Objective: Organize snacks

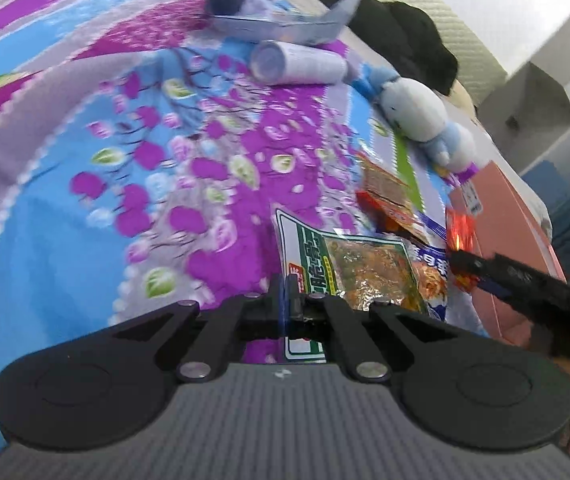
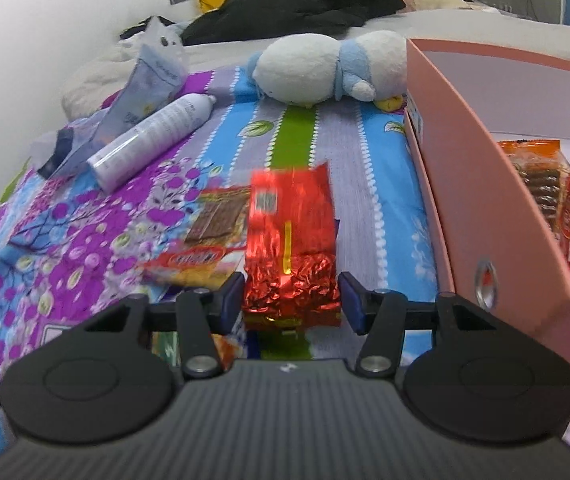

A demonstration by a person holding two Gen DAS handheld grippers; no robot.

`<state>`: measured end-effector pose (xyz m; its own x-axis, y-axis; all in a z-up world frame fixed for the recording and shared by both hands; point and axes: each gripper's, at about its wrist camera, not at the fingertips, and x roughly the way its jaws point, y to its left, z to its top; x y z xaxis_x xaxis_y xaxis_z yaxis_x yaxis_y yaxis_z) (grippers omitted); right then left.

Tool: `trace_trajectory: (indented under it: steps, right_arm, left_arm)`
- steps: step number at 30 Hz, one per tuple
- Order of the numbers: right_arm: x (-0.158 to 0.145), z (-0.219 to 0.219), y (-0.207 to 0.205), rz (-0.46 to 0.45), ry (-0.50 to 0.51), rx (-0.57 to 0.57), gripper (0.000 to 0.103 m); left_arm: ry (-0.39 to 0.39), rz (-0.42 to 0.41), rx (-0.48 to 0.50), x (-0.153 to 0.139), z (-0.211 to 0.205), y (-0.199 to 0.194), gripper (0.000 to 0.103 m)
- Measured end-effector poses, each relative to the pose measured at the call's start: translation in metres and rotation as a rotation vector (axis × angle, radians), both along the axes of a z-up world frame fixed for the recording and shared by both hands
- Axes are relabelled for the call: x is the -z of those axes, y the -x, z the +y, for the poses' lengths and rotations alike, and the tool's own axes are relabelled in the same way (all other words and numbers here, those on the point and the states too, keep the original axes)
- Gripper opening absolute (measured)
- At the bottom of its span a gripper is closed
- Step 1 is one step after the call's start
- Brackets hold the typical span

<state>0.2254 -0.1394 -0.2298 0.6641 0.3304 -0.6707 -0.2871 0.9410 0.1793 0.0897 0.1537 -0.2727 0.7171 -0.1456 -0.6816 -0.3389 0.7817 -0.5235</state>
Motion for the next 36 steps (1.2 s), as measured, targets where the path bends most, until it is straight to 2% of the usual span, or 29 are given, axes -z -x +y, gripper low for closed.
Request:
trace_trajectory:
  steps: [4, 7, 12, 17, 25, 32, 33, 34, 35, 36]
  right_arm:
    - [-0.006, -0.006, 0.012, -0.028, -0.007, -0.017, 0.054]
    - [-0.009, -0.008, 0.022, -0.033, -0.008, -0.023, 0.054]
    - [-0.009, -0.014, 0.045, -0.026, 0.009, -0.046, 0.054]
    - [-0.011, -0.025, 0.071, -0.013, 0.020, -0.055, 0.054]
    - [-0.005, -0.037, 0.095, 0.027, 0.041, -0.077, 0.054]
    - [0.008, -0.050, 0.094, 0.069, 0.026, -0.056, 0.055]
    - [0.009, -0.051, 0.094, 0.069, 0.021, -0.057, 0.055]
    - [0.010, -0.051, 0.094, 0.070, 0.020, -0.059, 0.055]
    - [0.011, -0.051, 0.094, 0.073, 0.019, -0.061, 0.054]
    - [0.011, -0.052, 0.094, 0.077, 0.016, -0.062, 0.054]
  left_arm:
    - [0.042, 0.015, -0.025, 0.002, 0.002, 0.008, 0.000]
    - [0.036, 0.024, -0.017, -0.001, -0.005, 0.012, 0.000]
    - [0.015, 0.062, 0.044, -0.002, -0.023, 0.016, 0.001]
    - [0.030, 0.078, 0.100, -0.006, -0.041, 0.023, 0.001]
    - [-0.001, 0.114, 0.193, -0.015, -0.064, 0.029, 0.001]
    - [-0.050, 0.177, 0.189, -0.015, -0.073, 0.028, 0.002]
    - [-0.056, 0.195, 0.186, -0.015, -0.074, 0.028, 0.004]
    - [-0.064, 0.205, 0.185, -0.015, -0.075, 0.028, 0.014]
    - [-0.076, 0.210, 0.186, -0.016, -0.076, 0.029, 0.030]
    - [-0.096, 0.210, 0.187, -0.018, -0.077, 0.030, 0.041]
